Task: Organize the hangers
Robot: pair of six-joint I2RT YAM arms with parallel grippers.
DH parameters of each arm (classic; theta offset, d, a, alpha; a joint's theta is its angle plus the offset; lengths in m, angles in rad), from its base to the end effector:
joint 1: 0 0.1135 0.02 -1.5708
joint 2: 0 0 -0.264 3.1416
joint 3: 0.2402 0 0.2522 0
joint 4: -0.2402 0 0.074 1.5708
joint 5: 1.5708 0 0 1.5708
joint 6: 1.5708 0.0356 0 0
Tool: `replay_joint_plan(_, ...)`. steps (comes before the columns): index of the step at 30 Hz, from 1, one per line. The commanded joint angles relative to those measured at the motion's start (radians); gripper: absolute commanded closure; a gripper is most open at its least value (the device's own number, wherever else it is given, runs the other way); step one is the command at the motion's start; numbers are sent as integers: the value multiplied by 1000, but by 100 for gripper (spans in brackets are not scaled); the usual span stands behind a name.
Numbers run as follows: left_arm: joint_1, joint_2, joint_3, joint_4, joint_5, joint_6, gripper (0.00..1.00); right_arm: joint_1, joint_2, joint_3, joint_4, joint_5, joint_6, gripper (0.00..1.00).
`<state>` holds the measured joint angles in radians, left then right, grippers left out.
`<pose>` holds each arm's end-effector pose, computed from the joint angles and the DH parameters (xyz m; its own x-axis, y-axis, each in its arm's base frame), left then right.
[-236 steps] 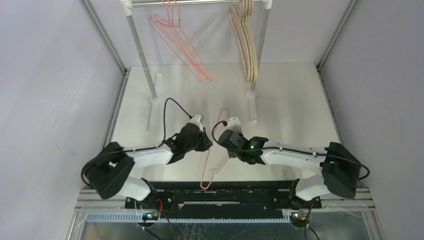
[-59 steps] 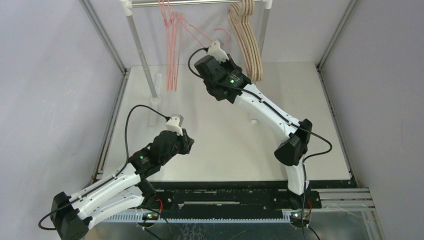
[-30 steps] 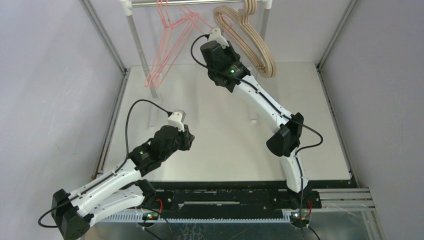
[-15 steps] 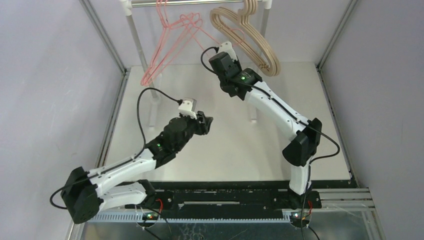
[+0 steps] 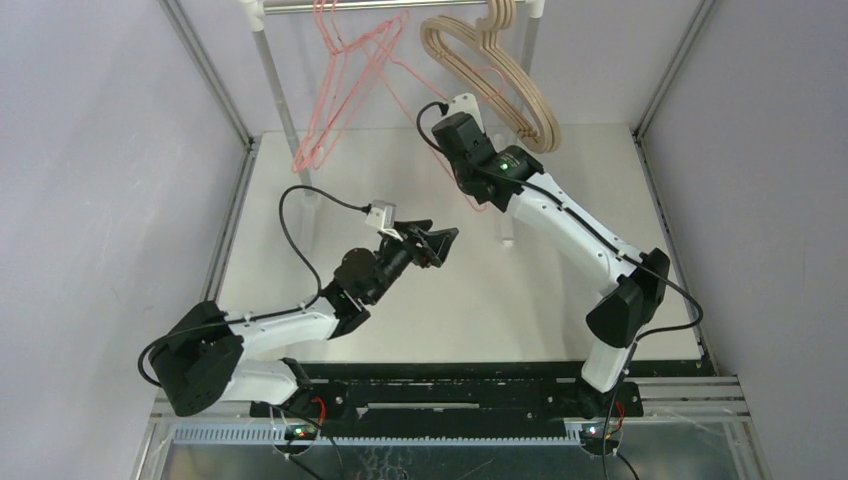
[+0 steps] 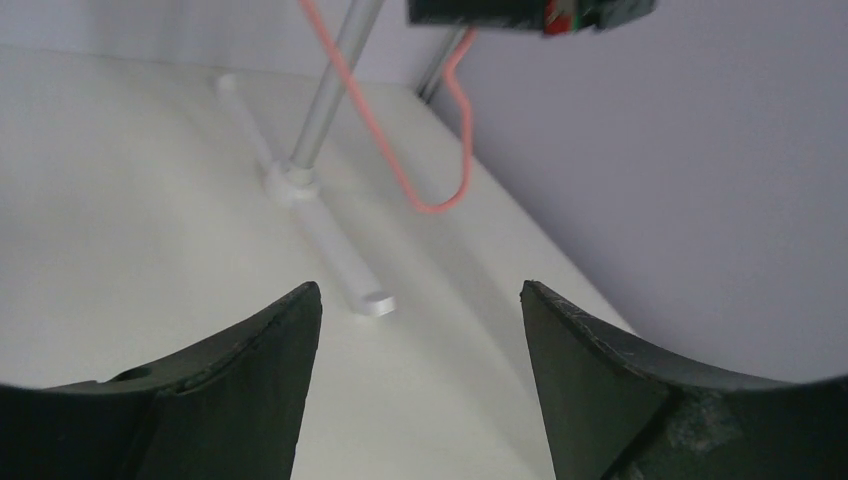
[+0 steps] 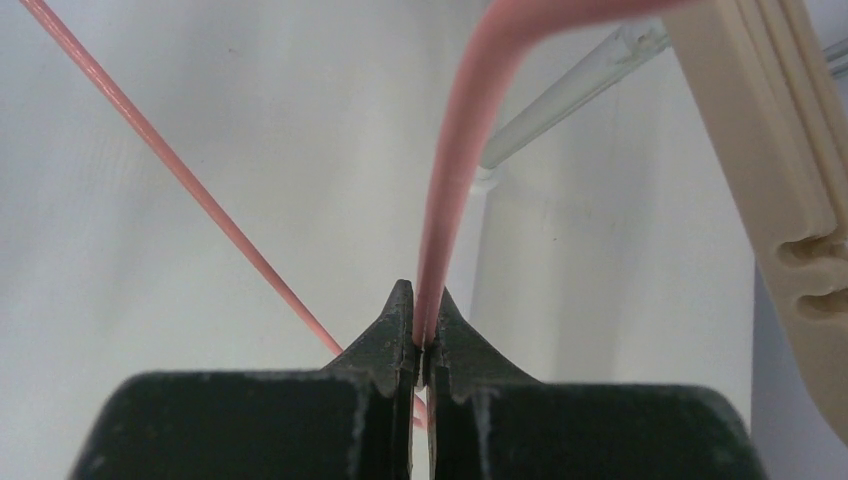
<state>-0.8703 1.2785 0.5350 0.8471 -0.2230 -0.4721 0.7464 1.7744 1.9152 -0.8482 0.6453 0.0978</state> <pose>0.1820 -0.2036 0.2559 -0.2152 -0.4328 -0.8754 0.5681 0.6737 -0.4727 0.2974 0.2459 0.3993 -0.4950 -0.3516 -0.7946 -0.1593 0.9357 -0.3148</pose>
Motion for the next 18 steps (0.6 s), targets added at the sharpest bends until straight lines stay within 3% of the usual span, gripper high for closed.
replay_joint_plan(1,-1,7,16,228,99,-57,22,11,-85,-31,42,-58,45,100)
replay_joint_plan(8,2,67,69,252,172,-86,23,44,-133,-56,32,-69,69,100)
replay_joint_plan(18,42,171,33,403,207,-180,23,66,-206,-114,21,-79,91,100)
